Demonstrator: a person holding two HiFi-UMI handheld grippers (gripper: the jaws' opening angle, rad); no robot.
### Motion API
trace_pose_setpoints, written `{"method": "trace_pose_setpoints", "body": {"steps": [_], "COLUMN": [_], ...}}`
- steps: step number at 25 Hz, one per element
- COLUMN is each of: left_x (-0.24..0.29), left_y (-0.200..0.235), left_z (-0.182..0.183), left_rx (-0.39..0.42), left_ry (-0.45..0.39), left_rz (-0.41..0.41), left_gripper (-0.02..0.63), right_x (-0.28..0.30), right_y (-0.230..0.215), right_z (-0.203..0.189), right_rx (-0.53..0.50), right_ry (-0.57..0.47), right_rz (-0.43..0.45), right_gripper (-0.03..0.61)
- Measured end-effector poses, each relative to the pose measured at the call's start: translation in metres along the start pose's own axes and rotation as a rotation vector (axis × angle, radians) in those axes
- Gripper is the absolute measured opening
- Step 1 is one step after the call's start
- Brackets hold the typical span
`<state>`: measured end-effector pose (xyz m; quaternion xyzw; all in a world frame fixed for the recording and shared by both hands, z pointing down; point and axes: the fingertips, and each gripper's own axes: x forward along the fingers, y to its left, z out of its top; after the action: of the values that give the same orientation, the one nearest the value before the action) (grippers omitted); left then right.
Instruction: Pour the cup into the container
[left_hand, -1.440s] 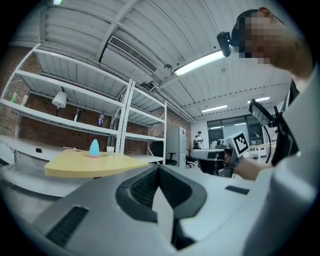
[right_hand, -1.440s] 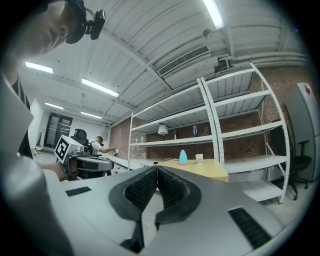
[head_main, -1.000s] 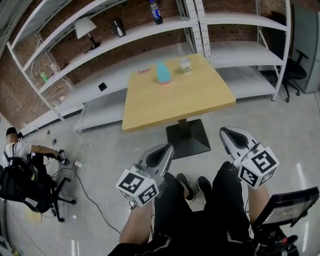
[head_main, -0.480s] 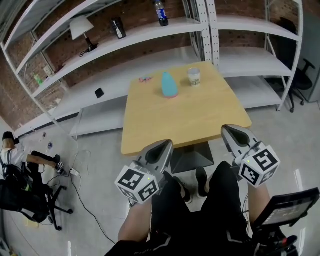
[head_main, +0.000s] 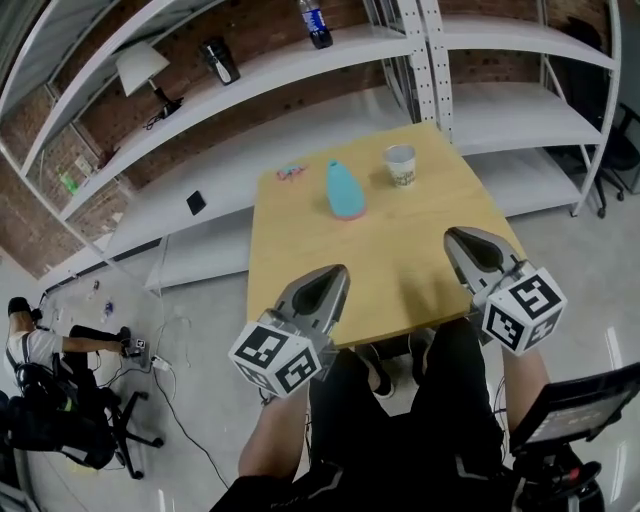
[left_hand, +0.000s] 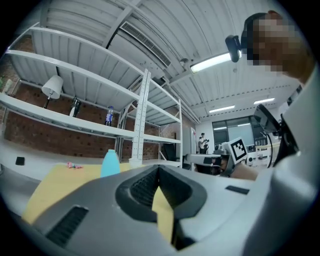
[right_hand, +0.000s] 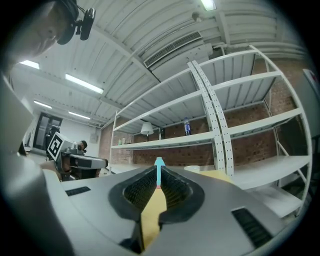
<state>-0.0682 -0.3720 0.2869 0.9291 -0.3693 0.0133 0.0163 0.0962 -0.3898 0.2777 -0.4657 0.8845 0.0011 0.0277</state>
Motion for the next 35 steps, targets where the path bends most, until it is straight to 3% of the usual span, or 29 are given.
{"method": "trace_pose_setpoints", "body": {"steps": [10, 18, 25, 35], "left_x": [0.040, 0.068, 0.090, 0.100], "left_y": [0.083, 0.144, 0.188, 0.213], "left_z": [0.009, 0.008, -0.016, -0.043], "left_rx": [-0.003, -0.043, -0.088, -0.120], "left_ry": [-0.001, 0.017, 0.064, 0.079], "left_rz": [0.023, 0.055, 0.086, 0.090], "left_gripper": [0.000, 0.000, 0.000, 0.000], "right_x": [0.086, 0.148, 0.190, 0.222], "right_y": [-0.042, -0.091, -0.123, -0.141], "right_z": [-0.007, -0.023, -0.054, -0.082], "right_rx": [0.011, 0.039, 0.020, 0.035], "right_ry": [0.049, 0.144, 0.263, 0.350], "right_rz": [-0.021, -0.086, -0.131, -0.144], "right_gripper": [0.080, 0.258, 0.305, 0.313]}}
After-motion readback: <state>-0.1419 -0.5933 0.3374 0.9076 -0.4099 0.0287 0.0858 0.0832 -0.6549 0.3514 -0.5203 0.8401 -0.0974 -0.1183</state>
